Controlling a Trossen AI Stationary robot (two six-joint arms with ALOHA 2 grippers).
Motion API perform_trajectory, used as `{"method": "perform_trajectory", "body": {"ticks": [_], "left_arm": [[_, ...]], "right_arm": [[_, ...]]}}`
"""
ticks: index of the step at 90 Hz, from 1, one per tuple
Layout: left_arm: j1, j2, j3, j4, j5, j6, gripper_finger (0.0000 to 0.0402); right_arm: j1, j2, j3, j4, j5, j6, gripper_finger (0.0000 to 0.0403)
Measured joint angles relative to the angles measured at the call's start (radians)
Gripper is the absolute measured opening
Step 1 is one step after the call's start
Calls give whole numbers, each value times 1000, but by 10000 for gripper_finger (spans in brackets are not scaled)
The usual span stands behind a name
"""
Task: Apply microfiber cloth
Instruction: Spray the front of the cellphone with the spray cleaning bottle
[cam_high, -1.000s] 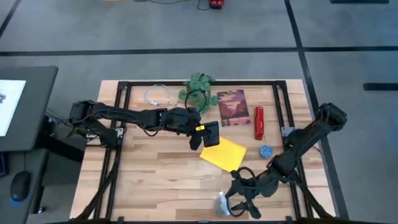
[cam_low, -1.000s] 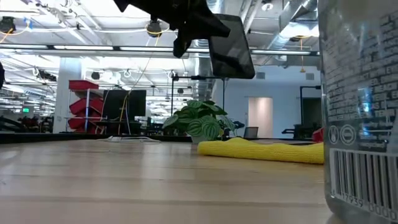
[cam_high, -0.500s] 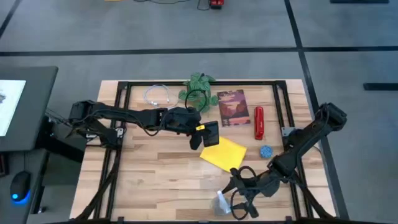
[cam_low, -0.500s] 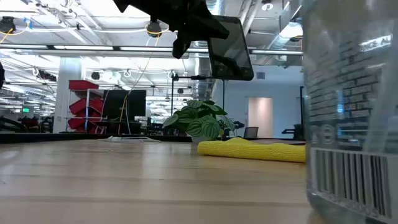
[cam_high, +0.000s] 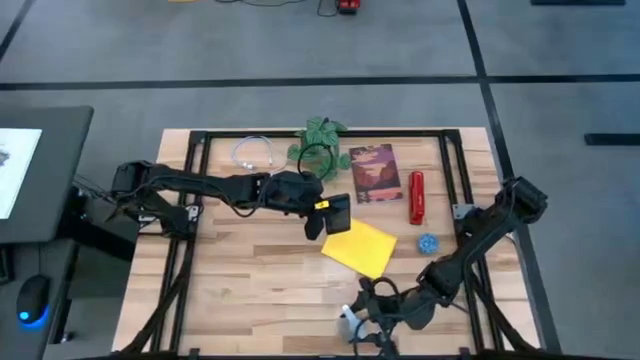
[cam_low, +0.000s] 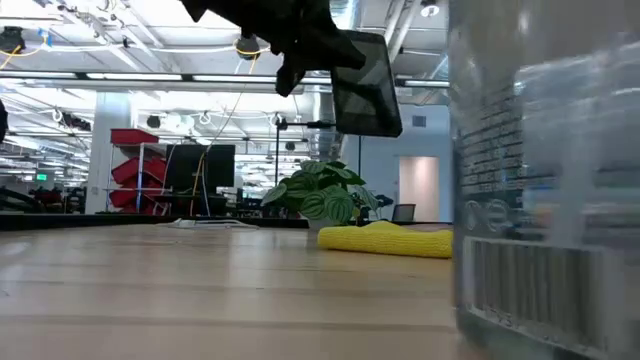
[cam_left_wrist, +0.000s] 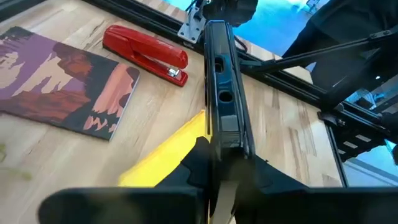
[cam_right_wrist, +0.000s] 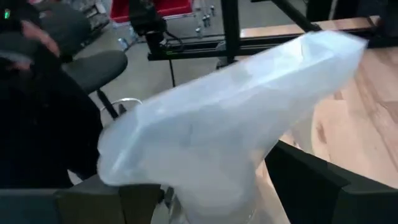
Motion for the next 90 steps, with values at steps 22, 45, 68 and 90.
{"method": "perform_trajectory", "body": {"ticks": [22, 45, 68, 90], "left_arm": [[0, 0, 0, 3, 0, 0, 12], [0, 0, 0, 47, -2, 0, 12], [6, 0, 0, 106, -39, 8, 12], [6, 1, 0, 103, -47, 24, 12]], "right_arm": [[-1, -23, 0, -22, 22, 21, 117], [36, -164, -3, -288, 309, 64, 117], [95, -221, -2, -473, 515, 225, 117], [114, -124, 1, -468, 520, 323, 117]]}}
